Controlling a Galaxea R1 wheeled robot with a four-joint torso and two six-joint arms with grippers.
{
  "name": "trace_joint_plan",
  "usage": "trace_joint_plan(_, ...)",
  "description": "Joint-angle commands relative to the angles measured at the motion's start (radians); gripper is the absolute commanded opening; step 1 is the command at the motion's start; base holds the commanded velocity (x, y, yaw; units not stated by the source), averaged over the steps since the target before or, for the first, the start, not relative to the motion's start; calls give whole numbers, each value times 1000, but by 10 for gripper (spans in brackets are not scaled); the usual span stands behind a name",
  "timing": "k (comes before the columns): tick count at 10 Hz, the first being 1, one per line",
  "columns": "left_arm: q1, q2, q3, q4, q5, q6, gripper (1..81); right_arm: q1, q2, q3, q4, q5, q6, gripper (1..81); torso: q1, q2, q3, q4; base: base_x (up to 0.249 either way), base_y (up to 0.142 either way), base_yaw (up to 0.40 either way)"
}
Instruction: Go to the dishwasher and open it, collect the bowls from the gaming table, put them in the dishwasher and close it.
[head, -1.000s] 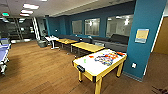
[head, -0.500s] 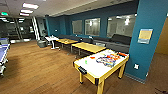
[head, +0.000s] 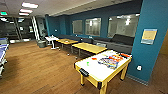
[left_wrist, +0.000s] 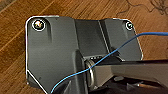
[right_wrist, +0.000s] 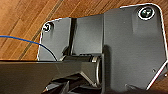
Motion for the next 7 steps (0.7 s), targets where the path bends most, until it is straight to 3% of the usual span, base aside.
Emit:
trace_joint_plan(1, -52, -4, 6, 2, 50, 6, 811, 50, 2, 6, -9, -45, -5, 811, 0, 0, 0, 0, 144, 68, 0)
trace_joint_plan(7, -52, -4, 6, -1, 50, 4, 811, 50, 2, 5, -9, -45, -5, 811, 0, 0, 0, 0, 146, 68, 0)
